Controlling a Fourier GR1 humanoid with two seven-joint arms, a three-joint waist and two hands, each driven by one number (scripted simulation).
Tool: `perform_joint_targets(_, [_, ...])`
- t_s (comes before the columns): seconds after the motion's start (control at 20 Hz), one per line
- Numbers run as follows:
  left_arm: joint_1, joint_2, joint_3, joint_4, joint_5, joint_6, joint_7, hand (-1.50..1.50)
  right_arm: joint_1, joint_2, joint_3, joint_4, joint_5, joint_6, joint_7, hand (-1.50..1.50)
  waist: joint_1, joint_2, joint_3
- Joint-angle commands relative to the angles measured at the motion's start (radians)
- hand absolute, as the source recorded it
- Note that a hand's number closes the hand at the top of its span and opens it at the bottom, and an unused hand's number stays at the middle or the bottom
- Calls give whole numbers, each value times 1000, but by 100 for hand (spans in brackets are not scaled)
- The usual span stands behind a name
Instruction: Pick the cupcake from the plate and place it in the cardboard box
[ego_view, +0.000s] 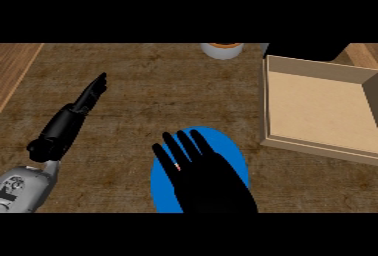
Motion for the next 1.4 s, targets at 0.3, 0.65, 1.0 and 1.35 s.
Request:
perform_joint_targets(0.3, [42,-30,7,-5,-42,-2,-26,0,-10,196,103,173,6,65,264,-150,-3,1,1])
perform_joint_targets(0.65, [-5,-38,55,22,-36,-33,-9,0,-29,198,158,253,84,19,260,-150,-6,2,2])
perform_joint_targets(1.0, [-9,-53,72,-7,-35,-70,42,0,-17,199,212,322,115,-69,251,-150,-3,2,2])
perform_joint_targets(1.35, [-5,-90,66,-23,-89,-53,53,0,-63,199,134,446,120,-44,182,-150,-2,4,3])
